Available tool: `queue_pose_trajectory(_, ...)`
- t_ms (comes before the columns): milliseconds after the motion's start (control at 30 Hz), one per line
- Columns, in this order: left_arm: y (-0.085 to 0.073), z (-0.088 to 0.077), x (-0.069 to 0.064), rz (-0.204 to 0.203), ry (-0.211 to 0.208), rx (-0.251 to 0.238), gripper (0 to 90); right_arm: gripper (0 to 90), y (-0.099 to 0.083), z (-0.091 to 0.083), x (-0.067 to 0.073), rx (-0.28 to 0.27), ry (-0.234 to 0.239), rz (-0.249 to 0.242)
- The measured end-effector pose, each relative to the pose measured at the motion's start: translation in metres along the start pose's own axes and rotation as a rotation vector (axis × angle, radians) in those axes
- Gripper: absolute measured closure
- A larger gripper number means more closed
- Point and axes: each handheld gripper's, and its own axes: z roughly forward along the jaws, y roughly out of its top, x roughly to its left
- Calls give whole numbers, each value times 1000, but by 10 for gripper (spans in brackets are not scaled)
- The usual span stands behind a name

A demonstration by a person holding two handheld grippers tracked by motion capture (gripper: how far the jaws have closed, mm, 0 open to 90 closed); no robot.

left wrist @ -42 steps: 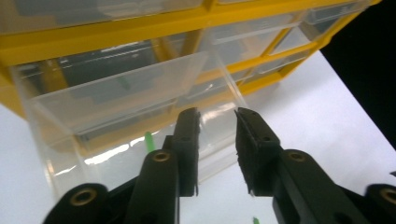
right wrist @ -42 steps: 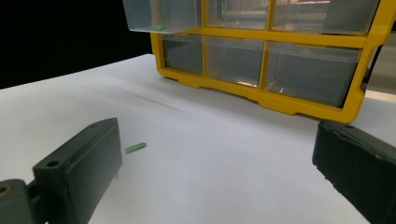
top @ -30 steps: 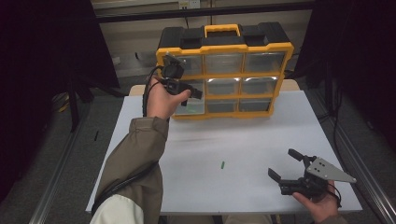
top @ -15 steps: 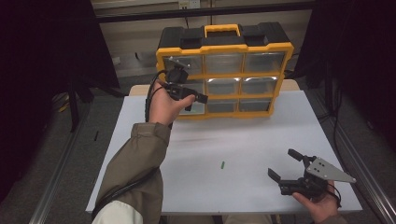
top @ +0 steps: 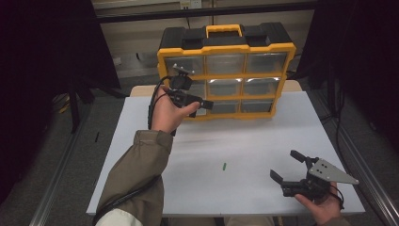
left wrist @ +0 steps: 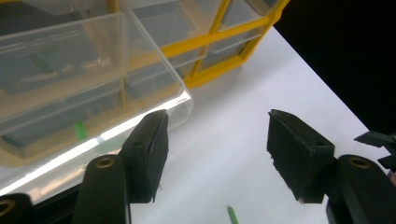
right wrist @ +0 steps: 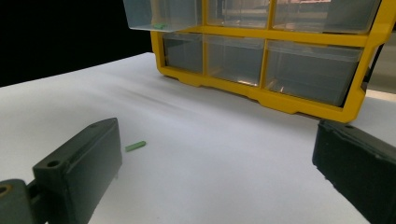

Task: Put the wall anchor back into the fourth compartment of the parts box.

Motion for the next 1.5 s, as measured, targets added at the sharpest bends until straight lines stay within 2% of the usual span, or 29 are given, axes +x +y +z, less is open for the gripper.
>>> queue_pose_trajectory(100, -4, 3, -3, 20, 12, 2, 367, 14, 0, 0, 0, -5, -2, -1)
queue_pose_trajectory(333, -11, 8, -7, 51, 8, 2, 329, 14, 0, 0, 0, 2, 0, 3)
queue_pose_trajectory(500, -17, 14, -8, 41, -1, 0, 307, 14, 0, 0, 0, 0, -3, 8)
queue_pose_trajectory(667, -24, 18, -5, 65, -2, 2, 272, 14, 0, 0, 0, -4, -4, 12)
queue_pose_trajectory(733, -27, 20, -6, 59, 5, -2, 256, 14, 0, 0, 0, -2, -3, 7)
queue_pose_trajectory(900, -36, 24, -4, 57, -8, -18, 230, 14, 0, 1, 0, -1, -1, -3)
queue_pose_trajectory(933, -38, 25, -3, 68, -10, -9, 222, 14, 0, 1, 0, 0, -1, 0)
queue_pose_trajectory(1133, -48, 32, -1, 54, -19, -23, 196, 14, 0, 1, 1, -1, -5, 7)
queue_pose_trajectory(1167, -49, 32, 0, 71, -20, -10, 195, 14, -1, 1, 0, 3, -3, -5)
queue_pose_trajectory(1267, -54, 36, 0, 63, -25, -16, 194, 14, 0, 1, 0, 1, -2, -1)
queue_pose_trajectory(1367, -58, 39, 0, 82, -27, -4, 185, 14, 0, 1, 1, -2, -6, 11)
queue_pose_trajectory(1400, -60, 41, -1, 79, -27, -15, 184, 14, 0, 1, 0, 2, -1, 0)
queue_pose_trajectory(1433, -61, 42, -2, 72, -27, -27, 181, 14, 0, 1, 1, -2, -5, 10)
queue_pose_trajectory(1500, -64, 43, -2, 85, -28, -23, 179, 14, 0, 1, 0, 1, 1, -1)
